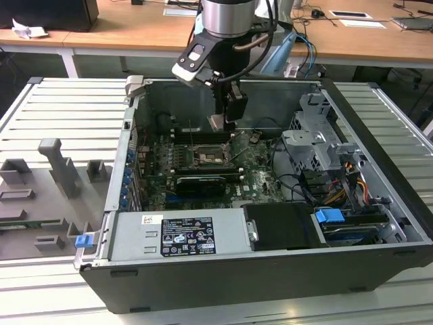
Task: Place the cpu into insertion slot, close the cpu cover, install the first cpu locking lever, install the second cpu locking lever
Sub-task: 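Place the cpu into insertion slot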
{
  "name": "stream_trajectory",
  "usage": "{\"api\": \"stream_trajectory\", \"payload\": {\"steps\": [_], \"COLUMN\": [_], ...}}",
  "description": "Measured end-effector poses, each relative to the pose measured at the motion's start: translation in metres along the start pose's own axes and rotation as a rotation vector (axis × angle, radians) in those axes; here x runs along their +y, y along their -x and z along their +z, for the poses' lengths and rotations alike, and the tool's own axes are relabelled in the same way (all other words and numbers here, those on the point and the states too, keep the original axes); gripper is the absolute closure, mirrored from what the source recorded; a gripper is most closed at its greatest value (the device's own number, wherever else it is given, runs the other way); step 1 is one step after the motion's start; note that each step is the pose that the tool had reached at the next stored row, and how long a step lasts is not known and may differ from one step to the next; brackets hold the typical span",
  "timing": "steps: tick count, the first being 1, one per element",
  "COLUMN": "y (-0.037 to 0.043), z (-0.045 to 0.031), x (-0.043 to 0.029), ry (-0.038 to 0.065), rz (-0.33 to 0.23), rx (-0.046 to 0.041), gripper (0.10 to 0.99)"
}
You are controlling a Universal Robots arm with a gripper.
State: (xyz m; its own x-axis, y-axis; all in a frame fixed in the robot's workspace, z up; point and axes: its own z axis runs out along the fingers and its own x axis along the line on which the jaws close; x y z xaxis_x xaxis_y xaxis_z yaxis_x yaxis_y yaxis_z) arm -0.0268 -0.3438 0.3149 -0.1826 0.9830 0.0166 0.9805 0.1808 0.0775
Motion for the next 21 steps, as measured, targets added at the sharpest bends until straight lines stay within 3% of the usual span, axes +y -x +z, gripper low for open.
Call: {"api": "stream_trajectory", "payload": {"steps": [10,21], "y": [-0.0027,-0.0029], "z": [0.0229,0.032], "x": [-0.0041,-0.0061], "ry": [0.002,0.004], "rz": [0.129,0.256], "rx": [-0.0101,-0.0201], "gripper": [0.557,0.557]}}
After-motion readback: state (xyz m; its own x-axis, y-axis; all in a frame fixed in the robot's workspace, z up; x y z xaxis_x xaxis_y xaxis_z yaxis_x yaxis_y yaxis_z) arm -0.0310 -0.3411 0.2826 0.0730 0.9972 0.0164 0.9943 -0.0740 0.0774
